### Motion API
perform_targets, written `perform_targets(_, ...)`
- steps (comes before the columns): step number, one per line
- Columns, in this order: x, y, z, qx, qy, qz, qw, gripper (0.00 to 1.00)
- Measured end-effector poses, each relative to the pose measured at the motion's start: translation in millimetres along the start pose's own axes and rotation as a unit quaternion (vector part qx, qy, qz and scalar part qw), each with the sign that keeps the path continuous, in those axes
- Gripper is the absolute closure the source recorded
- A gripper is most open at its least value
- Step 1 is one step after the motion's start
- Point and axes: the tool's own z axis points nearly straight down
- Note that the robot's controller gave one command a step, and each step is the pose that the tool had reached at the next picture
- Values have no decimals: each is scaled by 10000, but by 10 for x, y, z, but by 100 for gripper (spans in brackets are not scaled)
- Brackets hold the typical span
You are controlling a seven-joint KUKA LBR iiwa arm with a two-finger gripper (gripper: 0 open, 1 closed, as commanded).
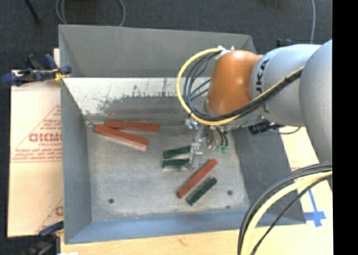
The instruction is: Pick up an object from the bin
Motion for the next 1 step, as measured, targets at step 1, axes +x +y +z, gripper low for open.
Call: perform_targets(1, 69, 47, 263, 7, 6, -243, 9997, 0)
